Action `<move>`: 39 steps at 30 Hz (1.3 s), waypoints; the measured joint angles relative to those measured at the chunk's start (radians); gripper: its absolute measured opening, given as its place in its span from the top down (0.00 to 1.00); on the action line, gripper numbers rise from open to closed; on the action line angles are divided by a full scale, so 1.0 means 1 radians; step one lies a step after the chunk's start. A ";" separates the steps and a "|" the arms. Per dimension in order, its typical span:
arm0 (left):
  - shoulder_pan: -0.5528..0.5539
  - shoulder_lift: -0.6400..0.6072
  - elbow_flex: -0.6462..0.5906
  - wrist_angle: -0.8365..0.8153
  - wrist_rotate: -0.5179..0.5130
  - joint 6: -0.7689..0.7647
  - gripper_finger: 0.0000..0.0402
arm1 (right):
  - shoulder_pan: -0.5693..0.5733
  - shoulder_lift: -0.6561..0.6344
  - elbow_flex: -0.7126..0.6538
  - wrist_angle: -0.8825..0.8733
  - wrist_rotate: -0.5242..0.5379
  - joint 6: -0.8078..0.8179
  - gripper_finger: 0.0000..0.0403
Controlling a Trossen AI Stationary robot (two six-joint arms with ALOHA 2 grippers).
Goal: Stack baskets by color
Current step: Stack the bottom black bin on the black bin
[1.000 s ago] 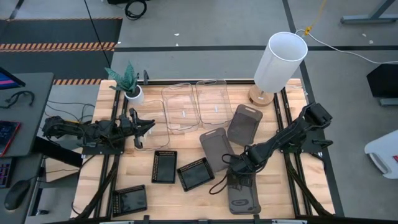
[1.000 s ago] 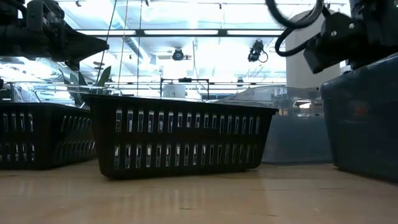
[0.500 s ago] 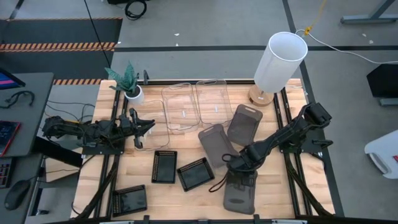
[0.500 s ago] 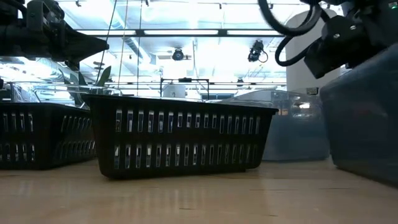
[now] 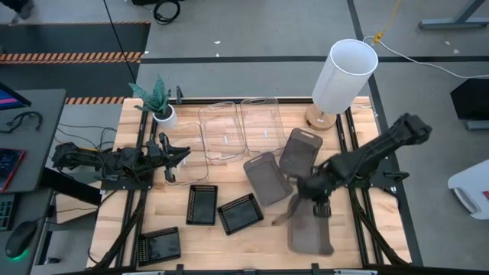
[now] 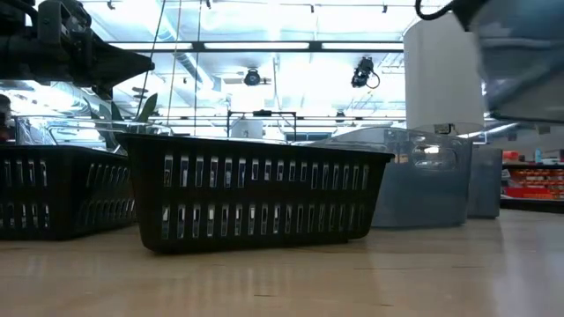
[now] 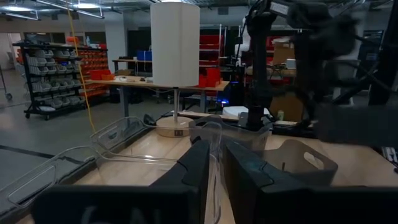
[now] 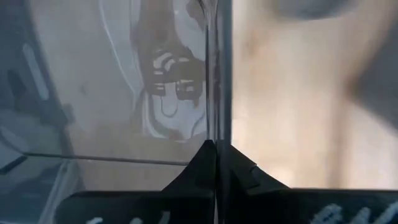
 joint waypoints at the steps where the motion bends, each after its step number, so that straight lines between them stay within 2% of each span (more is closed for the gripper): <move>1: 0.000 0.000 0.000 0.000 0.000 0.000 0.86 | -0.023 -0.029 0.000 -0.028 0.020 0.004 0.99; 6: 0.000 0.000 0.000 0.000 0.000 0.000 0.85 | -0.171 -0.138 0.007 -0.149 0.071 -0.041 0.99; 10: 0.000 0.000 0.000 0.000 0.000 0.000 0.86 | -0.310 -0.172 0.066 -0.260 0.130 -0.115 0.99; 14: 0.000 0.000 0.000 0.000 0.000 0.000 0.87 | -0.460 -0.167 0.142 -0.358 0.196 -0.243 0.99; 20: 0.000 0.000 0.000 0.000 0.000 0.000 0.85 | -0.727 -0.118 0.211 -0.397 0.245 -0.439 0.99; 25: 0.000 0.000 0.000 0.000 0.000 0.000 0.86 | -0.894 -0.067 0.222 -0.405 0.287 -0.534 0.99; 32: 0.000 0.000 0.000 0.000 0.000 0.000 0.87 | -1.016 0.007 0.222 -0.366 0.243 -0.625 0.99; 39: 0.000 0.000 0.000 0.000 0.000 0.000 0.85 | -1.045 0.041 0.222 -0.346 0.208 -0.671 0.99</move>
